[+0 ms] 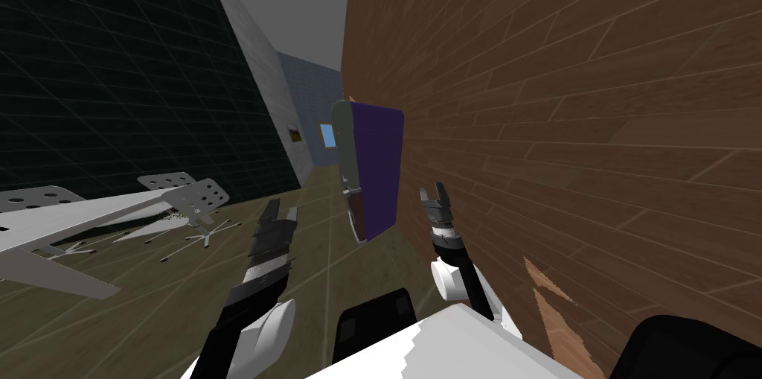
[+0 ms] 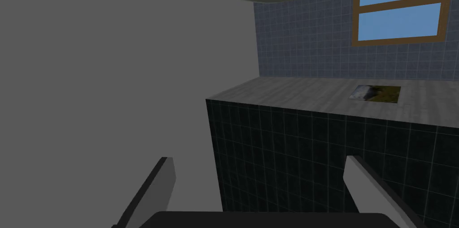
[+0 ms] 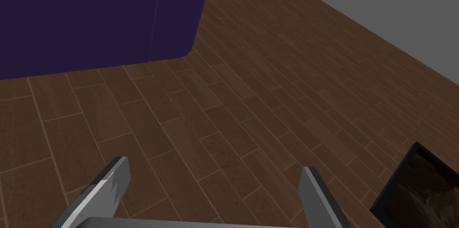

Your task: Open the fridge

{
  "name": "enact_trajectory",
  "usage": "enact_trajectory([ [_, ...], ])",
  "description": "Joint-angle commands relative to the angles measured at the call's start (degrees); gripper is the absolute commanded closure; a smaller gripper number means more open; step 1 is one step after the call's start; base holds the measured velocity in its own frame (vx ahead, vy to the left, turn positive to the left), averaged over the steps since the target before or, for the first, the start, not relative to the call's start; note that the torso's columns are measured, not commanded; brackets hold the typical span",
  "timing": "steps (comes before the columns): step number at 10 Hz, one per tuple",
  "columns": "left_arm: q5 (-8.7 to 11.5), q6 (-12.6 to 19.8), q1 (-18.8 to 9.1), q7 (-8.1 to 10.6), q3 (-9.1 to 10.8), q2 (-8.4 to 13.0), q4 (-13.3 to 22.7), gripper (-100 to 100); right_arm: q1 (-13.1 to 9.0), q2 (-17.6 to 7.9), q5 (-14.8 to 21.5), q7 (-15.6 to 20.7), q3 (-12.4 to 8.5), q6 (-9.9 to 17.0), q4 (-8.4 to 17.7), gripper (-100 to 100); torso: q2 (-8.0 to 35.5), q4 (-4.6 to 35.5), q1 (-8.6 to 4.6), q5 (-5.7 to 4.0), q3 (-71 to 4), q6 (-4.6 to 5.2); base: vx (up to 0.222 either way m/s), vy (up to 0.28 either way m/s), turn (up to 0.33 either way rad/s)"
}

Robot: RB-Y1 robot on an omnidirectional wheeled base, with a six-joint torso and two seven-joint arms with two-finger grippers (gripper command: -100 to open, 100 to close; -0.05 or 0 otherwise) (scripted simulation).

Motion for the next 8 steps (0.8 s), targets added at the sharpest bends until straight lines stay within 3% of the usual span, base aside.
enact_trajectory([
  [1, 0.00, 0.00, 0.00, 0.00, 0.00, 0.00, 0.00, 0, 0.00, 0.00, 0.00, 0.00, 0.00, 0.00, 0.00, 0, 2.32, 2.35, 0.00, 0.00, -4.67, 0.00, 0.000, 0.000, 0.000],
  [8, 0.00, -0.01, 0.00, 0.00, 0.00, 0.00, -0.02, 0, 0.00, 0.00, 0.00, 0.00, 0.00, -0.01, -0.02, 0, 31.16, 31.14, 0.00, 0.00, -62.27, 0.00, 0.000, 0.000, 0.000],
])
